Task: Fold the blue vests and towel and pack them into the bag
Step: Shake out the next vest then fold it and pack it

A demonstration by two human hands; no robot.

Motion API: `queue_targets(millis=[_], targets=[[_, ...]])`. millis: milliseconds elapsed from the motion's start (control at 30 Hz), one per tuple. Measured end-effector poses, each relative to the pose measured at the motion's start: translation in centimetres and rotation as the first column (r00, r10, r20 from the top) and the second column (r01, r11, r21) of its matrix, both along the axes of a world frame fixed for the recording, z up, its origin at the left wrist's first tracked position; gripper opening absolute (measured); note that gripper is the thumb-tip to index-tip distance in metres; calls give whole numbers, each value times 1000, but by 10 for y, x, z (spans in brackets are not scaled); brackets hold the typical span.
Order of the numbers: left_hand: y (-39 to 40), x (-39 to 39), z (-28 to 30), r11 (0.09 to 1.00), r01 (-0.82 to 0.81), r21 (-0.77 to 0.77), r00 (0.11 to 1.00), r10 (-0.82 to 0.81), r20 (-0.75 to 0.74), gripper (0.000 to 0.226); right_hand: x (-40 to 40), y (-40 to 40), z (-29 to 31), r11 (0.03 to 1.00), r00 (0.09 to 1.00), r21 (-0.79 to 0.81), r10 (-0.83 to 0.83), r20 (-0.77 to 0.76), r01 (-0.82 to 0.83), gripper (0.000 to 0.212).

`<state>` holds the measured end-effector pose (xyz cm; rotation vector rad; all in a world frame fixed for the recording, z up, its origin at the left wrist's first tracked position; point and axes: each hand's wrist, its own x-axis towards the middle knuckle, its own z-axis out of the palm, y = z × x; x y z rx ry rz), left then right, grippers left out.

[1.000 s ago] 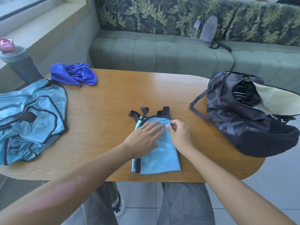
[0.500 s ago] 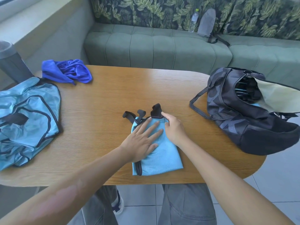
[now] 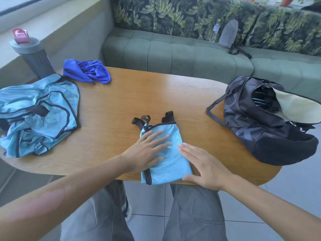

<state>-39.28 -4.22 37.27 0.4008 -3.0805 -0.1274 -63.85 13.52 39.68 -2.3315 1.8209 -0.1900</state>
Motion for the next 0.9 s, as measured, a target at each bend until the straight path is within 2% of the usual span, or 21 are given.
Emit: queue_targets(millis=[100,200,267,400,467,567,667,733,767,833,900], targets=[[5,38,6,995,91,40,995,-89,-34,62,-2,11,-4,992,989,110,78,-129,-64,109],[14,70,8,986,137,94,987,-144,72,83,3,20,-21,996,978,56,75,-193,-65,100],[21,78,4,991,118,60,985,-124,118,91,10,26,-33,998,989,-50,29,-142,-37,92],[39,68,-11,986,51,-159,997,-42,63,96,25,35,-46,968,1000,-250,9,5,-7,64],[44,62,-14,981,62,-185,998,-61,12,98,29,38,-48,952,997,-305,-4,73,26,59],[41,60,-11,984,93,-154,992,-105,-68,88,29,40,-46,941,987,-334,-10,158,63,51],[30,59,-5,994,102,-31,991,-105,-89,66,30,41,-44,941,980,-330,-9,197,75,48],[23,55,0,990,46,131,986,-24,-162,41,34,39,-40,945,946,-284,-69,317,164,43],[21,52,4,971,-6,239,980,53,-190,35,37,39,-36,942,901,-230,-135,413,246,37],[15,41,13,892,-110,438,948,227,-224,46,42,28,-23,901,768,-101,-296,568,422,20],[10,27,21,834,-166,527,906,340,-253,37,46,11,-14,836,607,48,-434,666,546,8]])
